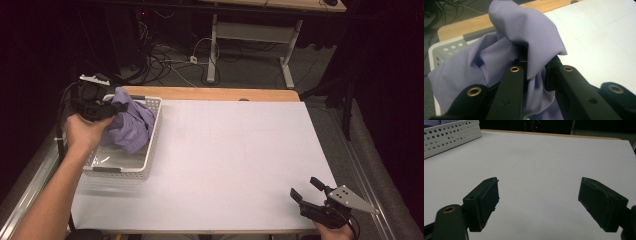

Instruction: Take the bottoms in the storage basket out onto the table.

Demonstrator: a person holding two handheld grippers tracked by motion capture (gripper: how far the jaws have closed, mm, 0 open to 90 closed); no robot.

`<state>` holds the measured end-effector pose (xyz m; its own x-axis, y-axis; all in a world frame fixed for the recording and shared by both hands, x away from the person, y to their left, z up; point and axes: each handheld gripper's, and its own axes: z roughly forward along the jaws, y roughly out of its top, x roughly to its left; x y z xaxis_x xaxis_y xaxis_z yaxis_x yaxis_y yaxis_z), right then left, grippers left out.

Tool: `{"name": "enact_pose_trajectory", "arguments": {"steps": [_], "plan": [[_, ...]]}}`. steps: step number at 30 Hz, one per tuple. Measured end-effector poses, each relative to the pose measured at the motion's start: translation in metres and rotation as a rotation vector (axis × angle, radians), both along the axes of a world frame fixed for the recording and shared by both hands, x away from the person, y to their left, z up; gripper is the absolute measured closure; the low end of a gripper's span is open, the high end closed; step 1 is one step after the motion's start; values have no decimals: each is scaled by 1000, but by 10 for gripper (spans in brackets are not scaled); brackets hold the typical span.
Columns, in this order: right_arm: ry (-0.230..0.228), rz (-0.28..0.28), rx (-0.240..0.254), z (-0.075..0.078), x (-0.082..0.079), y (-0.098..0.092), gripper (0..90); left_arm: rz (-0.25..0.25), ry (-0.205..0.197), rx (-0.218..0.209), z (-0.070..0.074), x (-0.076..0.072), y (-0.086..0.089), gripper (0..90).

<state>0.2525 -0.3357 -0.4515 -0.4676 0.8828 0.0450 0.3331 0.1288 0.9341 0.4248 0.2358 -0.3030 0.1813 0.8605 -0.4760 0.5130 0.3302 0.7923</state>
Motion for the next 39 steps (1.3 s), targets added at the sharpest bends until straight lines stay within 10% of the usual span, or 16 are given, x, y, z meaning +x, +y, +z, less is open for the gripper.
{"name": "enact_pose_trajectory", "arguments": {"steps": [6,39], "plan": [[1,-1,0,0,0,0,176,-22,1,-63,13,-3,1,789],[0,-5,2,0,0,0,175,-183,-89,-99,68,-23,-33,789]]}}
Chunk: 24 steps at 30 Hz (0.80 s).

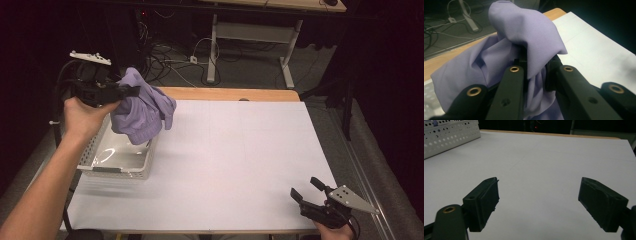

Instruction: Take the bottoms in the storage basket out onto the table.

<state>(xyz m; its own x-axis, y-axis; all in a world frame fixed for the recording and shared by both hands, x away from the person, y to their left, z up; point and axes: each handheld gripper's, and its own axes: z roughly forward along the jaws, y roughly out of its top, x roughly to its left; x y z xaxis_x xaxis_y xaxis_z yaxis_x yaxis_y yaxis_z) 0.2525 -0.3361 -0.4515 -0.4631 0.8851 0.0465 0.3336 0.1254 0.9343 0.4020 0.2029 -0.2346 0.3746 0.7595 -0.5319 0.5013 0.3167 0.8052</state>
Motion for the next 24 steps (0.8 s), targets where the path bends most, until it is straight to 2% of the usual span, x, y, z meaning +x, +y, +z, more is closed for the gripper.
{"name": "enact_pose_trajectory", "arguments": {"steps": [17,24], "plan": [[-1,1,-1,0,0,0,176,-106,1,19,5,-3,-34,789],[-2,1,-1,0,0,0,176,-150,-2,10,7,-4,-52,787]]}}
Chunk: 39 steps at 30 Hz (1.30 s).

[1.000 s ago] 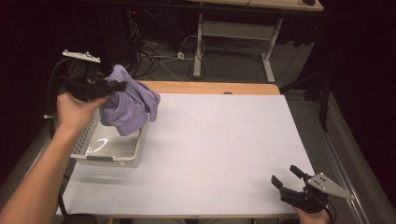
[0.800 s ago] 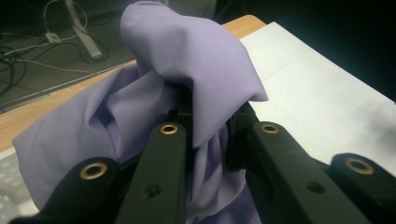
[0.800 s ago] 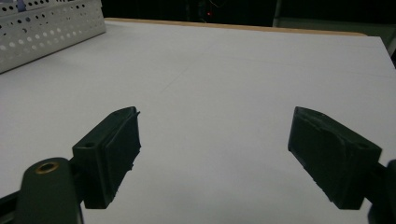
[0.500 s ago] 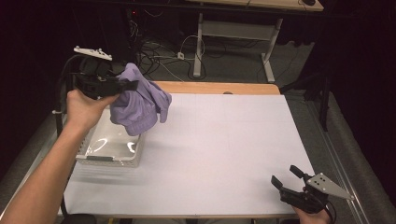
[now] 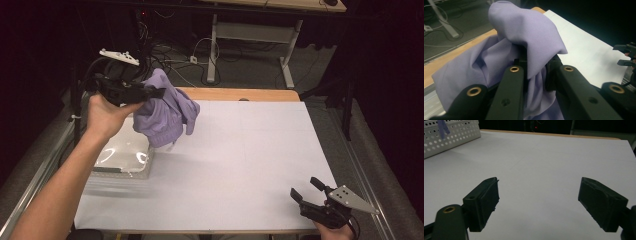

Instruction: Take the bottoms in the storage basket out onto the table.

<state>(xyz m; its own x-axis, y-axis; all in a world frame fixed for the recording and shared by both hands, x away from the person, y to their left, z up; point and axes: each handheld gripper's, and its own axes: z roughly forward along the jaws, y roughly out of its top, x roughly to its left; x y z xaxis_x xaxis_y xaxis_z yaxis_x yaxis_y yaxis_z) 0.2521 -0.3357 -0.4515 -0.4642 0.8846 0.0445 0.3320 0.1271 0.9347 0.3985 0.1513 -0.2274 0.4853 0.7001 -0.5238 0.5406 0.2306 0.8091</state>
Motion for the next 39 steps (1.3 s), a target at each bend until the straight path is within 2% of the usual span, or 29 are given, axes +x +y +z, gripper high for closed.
{"name": "enact_pose_trajectory", "arguments": {"steps": [12,33,39], "plan": [[-1,3,-1,0,0,0,176,-57,2,6,-3,1,-27,783],[-4,4,-2,0,0,0,177,-124,11,9,-16,5,-64,779],[0,6,-3,0,0,0,178,-133,24,31,-24,9,-75,778]]}}
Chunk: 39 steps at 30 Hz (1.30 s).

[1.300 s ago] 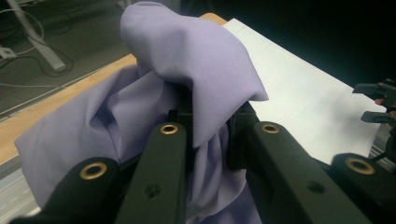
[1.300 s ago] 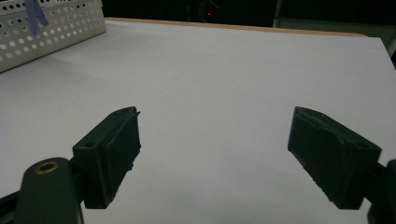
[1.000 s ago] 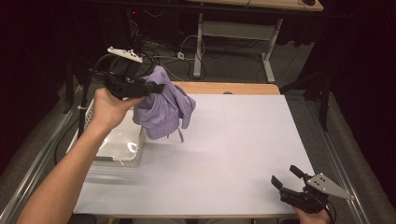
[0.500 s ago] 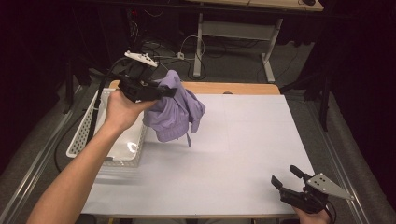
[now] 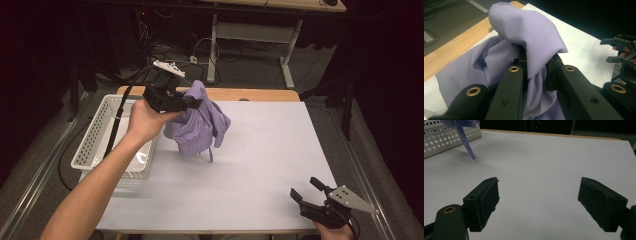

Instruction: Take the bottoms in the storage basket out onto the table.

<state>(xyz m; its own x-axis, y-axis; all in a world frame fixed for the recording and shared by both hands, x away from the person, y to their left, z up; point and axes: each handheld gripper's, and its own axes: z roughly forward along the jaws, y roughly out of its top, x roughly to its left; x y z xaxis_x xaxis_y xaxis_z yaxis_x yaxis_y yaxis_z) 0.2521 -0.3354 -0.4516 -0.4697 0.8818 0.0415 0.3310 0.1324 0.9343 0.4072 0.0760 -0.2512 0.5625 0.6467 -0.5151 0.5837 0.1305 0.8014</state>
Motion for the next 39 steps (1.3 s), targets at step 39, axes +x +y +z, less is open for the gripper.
{"name": "enact_pose_trajectory", "arguments": {"steps": [39], "plan": [[-2,0,3,0,0,-1,178,13,36,47,-65,34,-50,766]]}}
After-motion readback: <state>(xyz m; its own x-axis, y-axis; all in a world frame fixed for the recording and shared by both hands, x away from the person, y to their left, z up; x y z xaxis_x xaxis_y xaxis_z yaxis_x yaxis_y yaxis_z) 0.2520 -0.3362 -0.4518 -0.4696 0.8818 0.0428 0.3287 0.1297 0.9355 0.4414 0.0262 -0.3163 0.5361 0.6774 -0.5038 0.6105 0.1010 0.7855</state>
